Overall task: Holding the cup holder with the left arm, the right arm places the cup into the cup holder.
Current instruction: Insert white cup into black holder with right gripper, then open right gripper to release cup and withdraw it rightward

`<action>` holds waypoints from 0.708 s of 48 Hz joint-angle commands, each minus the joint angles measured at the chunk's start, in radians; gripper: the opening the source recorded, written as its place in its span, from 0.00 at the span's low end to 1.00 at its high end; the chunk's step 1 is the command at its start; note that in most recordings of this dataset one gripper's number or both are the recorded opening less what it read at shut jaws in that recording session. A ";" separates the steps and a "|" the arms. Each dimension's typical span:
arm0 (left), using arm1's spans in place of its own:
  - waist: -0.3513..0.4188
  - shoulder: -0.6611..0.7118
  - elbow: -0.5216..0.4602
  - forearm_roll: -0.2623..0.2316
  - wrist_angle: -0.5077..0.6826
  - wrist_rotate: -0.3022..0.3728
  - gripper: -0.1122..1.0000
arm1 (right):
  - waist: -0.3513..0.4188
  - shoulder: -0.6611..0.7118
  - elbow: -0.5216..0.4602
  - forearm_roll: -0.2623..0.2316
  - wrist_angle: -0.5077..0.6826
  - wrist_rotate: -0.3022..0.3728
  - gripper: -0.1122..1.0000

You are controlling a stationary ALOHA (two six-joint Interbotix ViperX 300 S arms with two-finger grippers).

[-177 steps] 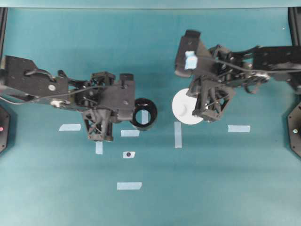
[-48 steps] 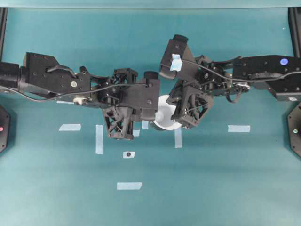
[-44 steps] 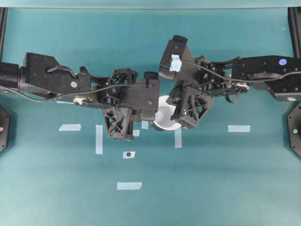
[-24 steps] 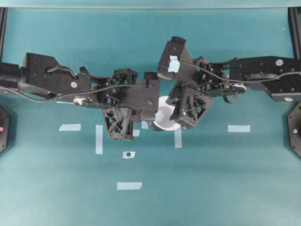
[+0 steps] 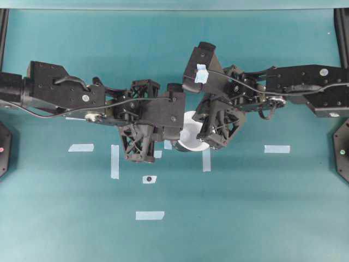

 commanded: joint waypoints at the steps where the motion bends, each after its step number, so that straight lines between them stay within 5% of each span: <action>1: -0.002 -0.017 -0.023 0.002 -0.003 0.000 0.31 | 0.002 -0.032 -0.031 0.003 -0.008 0.005 0.15; 13: -0.002 -0.017 -0.020 0.003 -0.005 -0.002 0.31 | 0.002 -0.038 -0.031 0.009 -0.008 0.005 0.33; 27: -0.002 -0.017 -0.014 0.003 -0.011 0.000 0.31 | 0.002 -0.051 -0.031 0.012 -0.003 0.009 0.82; 34: -0.005 -0.018 -0.003 0.003 -0.029 -0.002 0.31 | 0.002 -0.072 -0.029 0.012 -0.003 0.009 0.87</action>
